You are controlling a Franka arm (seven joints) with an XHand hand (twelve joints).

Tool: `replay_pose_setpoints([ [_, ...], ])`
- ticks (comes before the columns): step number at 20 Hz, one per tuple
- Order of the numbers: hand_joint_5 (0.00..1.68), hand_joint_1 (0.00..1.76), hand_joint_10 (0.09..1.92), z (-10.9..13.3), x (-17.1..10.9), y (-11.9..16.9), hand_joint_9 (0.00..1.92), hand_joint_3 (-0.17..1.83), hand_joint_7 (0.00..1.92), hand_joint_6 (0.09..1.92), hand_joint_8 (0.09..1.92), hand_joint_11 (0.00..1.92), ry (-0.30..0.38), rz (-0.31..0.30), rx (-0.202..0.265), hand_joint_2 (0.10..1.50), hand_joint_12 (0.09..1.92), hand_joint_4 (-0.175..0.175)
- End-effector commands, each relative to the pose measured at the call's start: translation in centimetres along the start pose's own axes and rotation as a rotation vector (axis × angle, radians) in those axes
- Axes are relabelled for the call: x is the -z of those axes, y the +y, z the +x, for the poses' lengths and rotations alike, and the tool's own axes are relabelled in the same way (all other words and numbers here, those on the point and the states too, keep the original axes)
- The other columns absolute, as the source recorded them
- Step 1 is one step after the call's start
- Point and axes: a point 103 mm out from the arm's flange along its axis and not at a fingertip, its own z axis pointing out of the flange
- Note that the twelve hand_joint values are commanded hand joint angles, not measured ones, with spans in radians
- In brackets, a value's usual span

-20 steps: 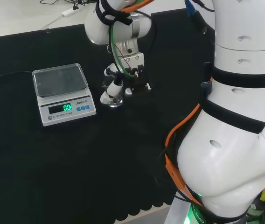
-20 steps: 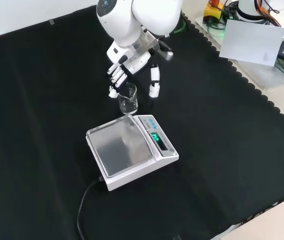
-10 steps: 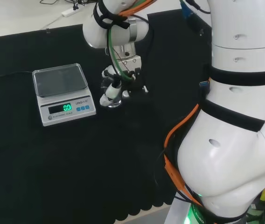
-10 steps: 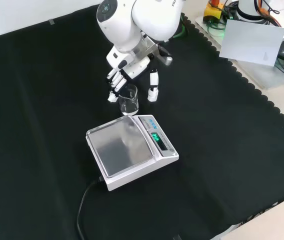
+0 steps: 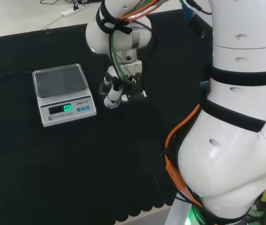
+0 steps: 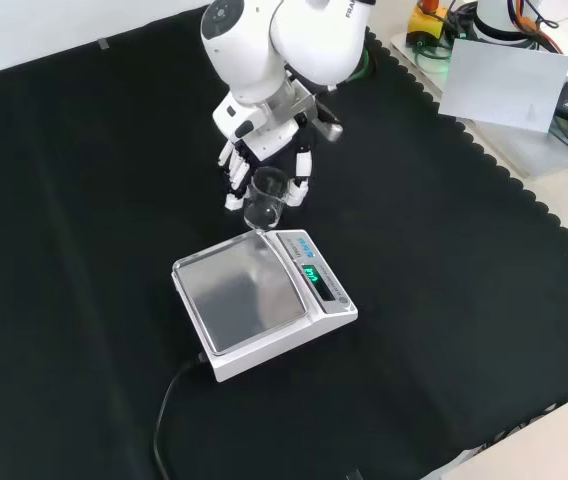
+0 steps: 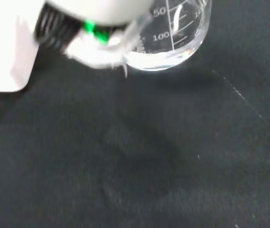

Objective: Pick up the beaker.

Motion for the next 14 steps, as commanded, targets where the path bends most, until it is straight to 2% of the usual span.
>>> replay_pose_setpoints([
  [1,0.62,1.07,0.62,-0.2,-0.4,0.1,0.93,0.52,0.91,0.74,0.67,0.59,0.021,-0.025,-0.007,0.51,1.29,-0.026],
  [6,0.74,1.10,0.62,-0.3,-0.4,0.1,0.99,0.57,1.00,0.90,0.67,0.64,0.034,-0.037,-0.007,0.52,1.28,-0.028],
  [14,0.76,1.11,0.61,-0.8,1.9,-0.8,1.02,0.59,1.03,0.94,0.67,0.66,0.017,-0.068,-0.018,0.51,1.28,-0.032],
])
